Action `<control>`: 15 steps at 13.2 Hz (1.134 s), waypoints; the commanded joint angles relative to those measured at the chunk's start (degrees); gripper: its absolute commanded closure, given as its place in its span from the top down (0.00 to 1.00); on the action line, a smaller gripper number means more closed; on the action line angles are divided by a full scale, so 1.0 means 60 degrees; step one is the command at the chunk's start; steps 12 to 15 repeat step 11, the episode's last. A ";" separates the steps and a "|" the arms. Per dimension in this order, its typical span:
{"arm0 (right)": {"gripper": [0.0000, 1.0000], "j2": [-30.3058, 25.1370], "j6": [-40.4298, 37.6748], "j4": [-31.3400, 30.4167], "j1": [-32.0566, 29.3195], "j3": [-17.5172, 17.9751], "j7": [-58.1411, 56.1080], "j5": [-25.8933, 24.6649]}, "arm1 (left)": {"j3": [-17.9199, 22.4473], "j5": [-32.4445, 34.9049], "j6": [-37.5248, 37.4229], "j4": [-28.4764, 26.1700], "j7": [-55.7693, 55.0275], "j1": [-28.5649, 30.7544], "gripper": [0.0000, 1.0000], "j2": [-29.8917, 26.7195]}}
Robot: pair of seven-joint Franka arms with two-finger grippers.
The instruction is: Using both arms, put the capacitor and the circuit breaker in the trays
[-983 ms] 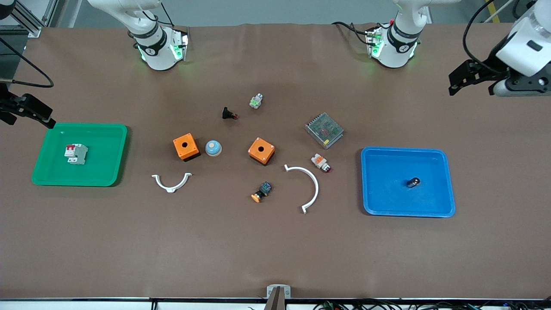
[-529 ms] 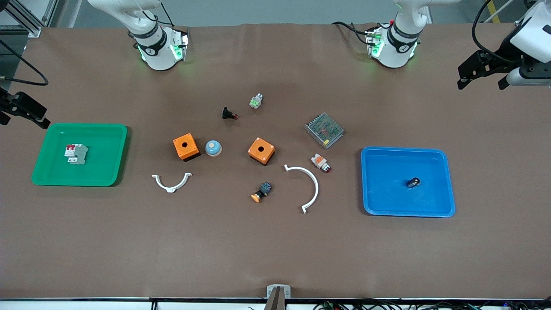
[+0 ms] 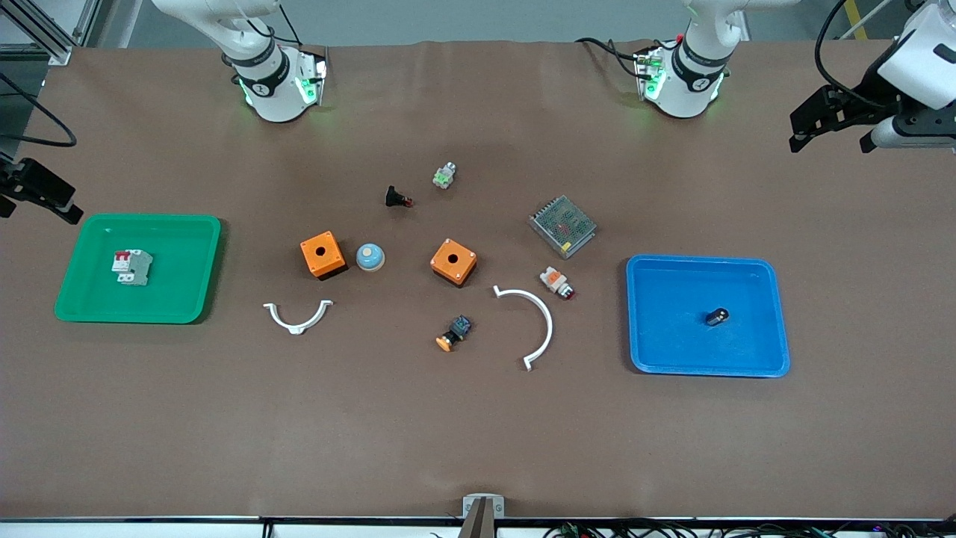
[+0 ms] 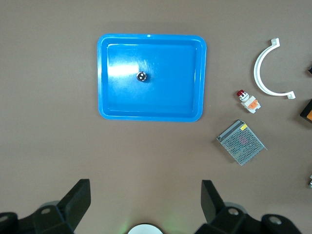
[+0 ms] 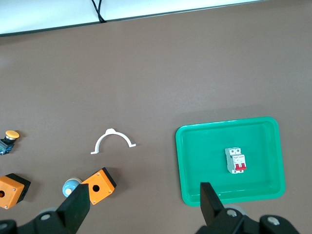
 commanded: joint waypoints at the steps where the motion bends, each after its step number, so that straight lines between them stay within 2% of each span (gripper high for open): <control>1: 1.00 0.0141 -0.0173 0.0285 -0.0093 0.0021 -0.0013 0.0161 | -0.0053 0.0073 -0.0180 0.0085 -0.0162 0.0050 1.00 -0.0026; 6: 1.00 0.0127 -0.0145 0.0285 -0.0078 0.0021 0.0001 0.0263 | -0.0053 0.0088 -0.0180 0.0538 0.0057 0.0021 1.00 0.0398; 15: 1.00 0.0127 -0.0145 0.0475 -0.0092 0.0021 -0.0013 0.0234 | -0.0068 0.0088 -0.0253 0.0539 0.0043 -0.0008 1.00 0.0501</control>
